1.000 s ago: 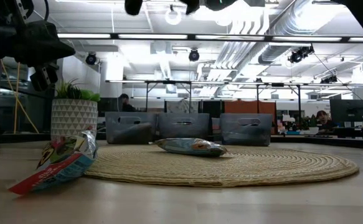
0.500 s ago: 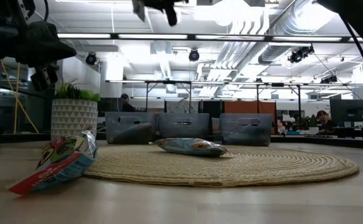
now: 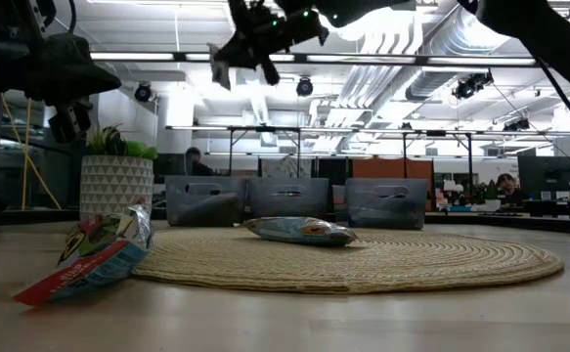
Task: Pick and place Granola Bars by type
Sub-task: Put the yellow granola bar into the left black bin
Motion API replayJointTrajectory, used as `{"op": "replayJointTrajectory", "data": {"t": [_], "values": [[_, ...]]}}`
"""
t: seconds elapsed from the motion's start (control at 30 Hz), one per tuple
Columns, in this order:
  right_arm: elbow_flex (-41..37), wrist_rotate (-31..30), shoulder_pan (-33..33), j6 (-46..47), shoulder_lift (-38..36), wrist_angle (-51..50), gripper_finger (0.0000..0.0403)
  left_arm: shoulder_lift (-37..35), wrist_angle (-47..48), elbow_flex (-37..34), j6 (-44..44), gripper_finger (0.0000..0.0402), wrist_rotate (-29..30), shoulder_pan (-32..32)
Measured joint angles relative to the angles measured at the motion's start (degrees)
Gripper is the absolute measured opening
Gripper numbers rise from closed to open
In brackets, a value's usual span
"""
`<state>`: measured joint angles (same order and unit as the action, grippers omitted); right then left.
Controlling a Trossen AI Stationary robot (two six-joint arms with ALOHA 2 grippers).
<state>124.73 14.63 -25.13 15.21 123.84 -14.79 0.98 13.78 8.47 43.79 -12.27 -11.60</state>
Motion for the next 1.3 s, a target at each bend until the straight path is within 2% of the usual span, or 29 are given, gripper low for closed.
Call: {"op": "replayJointTrajectory", "data": {"t": [0.37,0.6,0.97,1.1,1.2,1.3], "values": [[0.02,1.69,0.94,-0.56,8.73,-3.28,0.0044,0.01,-0.46,0.0,0.0,0.001,-0.02,0.0],[0.02,2.43,1.74,0.81,12.94,-11.17,0.0044,0.01,-0.4,0.0,0.02,0.001,-0.07,0.0],[0.02,-2.25,0.35,9.89,13.13,-13.66,0.0044,0.01,-0.3,0.0,0.0,0.001,-0.07,0.0],[0.02,-5.88,0.27,14.19,13.13,-13.68,0.0044,0.01,-0.28,0.02,0.0,0.001,-0.09,0.01],[0.02,-5.44,0.21,18.61,13.13,-13.66,0.0044,0.01,-0.26,0.01,0.0,0.001,-0.09,0.01],[0.02,-5.51,0.13,19.28,13.13,-13.66,0.0044,0.01,-0.26,0.01,0.0,0.001,-0.09,0.02]]}}
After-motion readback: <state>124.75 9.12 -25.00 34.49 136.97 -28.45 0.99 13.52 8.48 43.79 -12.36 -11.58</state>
